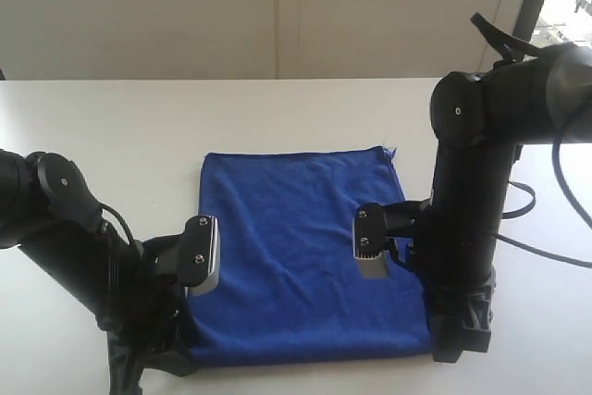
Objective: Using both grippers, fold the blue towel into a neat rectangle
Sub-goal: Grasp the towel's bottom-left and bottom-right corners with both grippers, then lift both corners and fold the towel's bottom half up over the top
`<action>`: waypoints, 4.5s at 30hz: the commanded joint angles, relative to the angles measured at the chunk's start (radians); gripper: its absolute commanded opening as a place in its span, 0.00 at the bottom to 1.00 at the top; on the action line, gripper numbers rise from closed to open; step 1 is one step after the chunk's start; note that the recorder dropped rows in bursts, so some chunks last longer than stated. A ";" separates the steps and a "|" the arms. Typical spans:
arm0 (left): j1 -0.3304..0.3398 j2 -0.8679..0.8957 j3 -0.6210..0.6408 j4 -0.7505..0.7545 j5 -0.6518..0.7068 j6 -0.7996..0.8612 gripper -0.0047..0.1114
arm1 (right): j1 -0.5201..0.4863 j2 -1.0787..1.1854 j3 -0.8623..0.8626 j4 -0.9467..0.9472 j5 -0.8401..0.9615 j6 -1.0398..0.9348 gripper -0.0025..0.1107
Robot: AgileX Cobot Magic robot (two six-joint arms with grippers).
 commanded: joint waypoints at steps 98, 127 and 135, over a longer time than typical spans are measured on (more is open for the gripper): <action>-0.007 0.178 -0.364 0.044 -0.551 -0.101 0.04 | -0.009 -0.022 0.047 -0.666 -0.786 1.002 0.02; -0.005 0.363 -0.475 0.048 -0.672 -0.101 0.04 | -0.108 0.196 -0.077 -0.844 -1.042 1.193 0.02; -0.005 0.374 -0.475 0.048 -0.685 -0.101 0.10 | -0.115 0.218 -0.080 -0.844 -1.042 1.193 0.02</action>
